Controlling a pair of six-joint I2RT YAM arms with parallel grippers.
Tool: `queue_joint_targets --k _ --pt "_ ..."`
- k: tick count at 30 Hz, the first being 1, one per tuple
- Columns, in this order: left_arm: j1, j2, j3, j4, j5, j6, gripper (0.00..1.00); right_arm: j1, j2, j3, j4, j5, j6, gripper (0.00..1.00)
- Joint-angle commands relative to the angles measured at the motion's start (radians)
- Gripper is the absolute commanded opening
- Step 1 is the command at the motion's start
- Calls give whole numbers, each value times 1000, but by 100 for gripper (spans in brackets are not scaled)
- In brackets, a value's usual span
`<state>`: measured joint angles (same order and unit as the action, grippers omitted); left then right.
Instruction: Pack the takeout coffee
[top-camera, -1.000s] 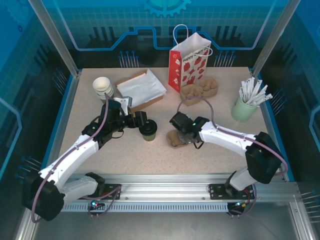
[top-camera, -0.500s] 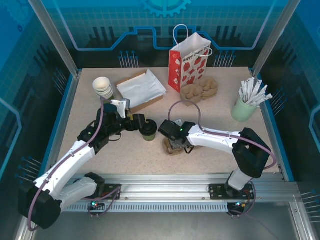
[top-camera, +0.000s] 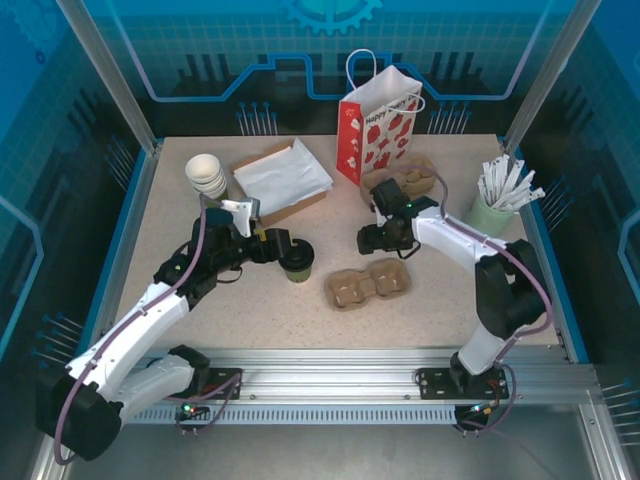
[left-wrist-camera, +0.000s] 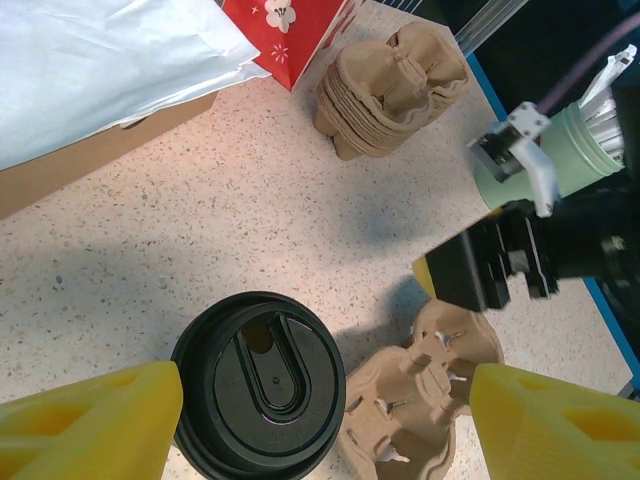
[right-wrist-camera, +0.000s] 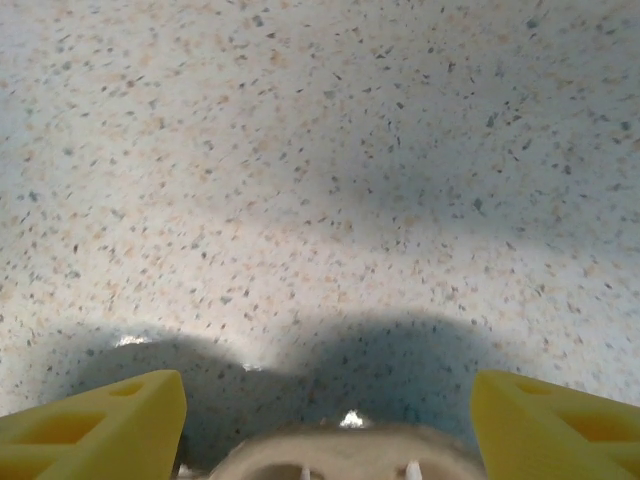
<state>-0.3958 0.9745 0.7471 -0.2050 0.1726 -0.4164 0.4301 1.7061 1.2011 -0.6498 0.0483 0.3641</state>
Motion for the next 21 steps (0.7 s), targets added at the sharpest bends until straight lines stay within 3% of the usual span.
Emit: queue_joint_targets --k 1,5,11,21 --pt "-3 11 15 -10 14 -2 77 -75 52 25 -26 -221 -88 80" --pt "-3 23 17 -7 15 -1 78 -141 18 -49 -23 -360 -95 81" --pt "-4 42 26 -4 23 4 77 -133 -90 -185 17 -455 -61 80" --pt "-4 49 12 0 26 -3 77 34 -243 -363 93 -464 86 80"
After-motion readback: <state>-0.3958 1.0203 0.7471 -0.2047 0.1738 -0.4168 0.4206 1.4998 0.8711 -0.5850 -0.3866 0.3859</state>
